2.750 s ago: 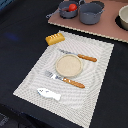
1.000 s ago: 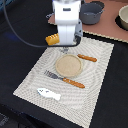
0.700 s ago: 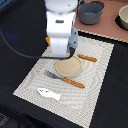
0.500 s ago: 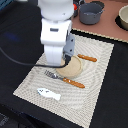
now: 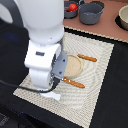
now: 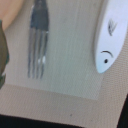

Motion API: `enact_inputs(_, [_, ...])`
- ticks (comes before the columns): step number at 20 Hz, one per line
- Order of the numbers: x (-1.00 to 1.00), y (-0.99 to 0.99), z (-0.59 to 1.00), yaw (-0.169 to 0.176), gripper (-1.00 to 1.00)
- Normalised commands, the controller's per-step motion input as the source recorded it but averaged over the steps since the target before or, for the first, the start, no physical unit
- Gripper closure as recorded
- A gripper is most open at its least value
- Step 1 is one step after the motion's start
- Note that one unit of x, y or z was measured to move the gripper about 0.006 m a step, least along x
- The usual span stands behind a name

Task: Interact with the objects in diverse but meaningful ways.

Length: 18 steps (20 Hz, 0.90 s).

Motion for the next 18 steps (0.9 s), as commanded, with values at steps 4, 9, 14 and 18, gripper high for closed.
enact_inputs(4, [0.28,-0.26,-0.11,0.0,-1.0])
enact_inputs(9, [0.15,-0.04,-0.15,0.0,-1.0])
enact_inputs(14, [0.07,-0.02,-0.17,0.0,-1.0])
enact_inputs(18, [0.01,-0.04,-0.15,0.0,-1.0])
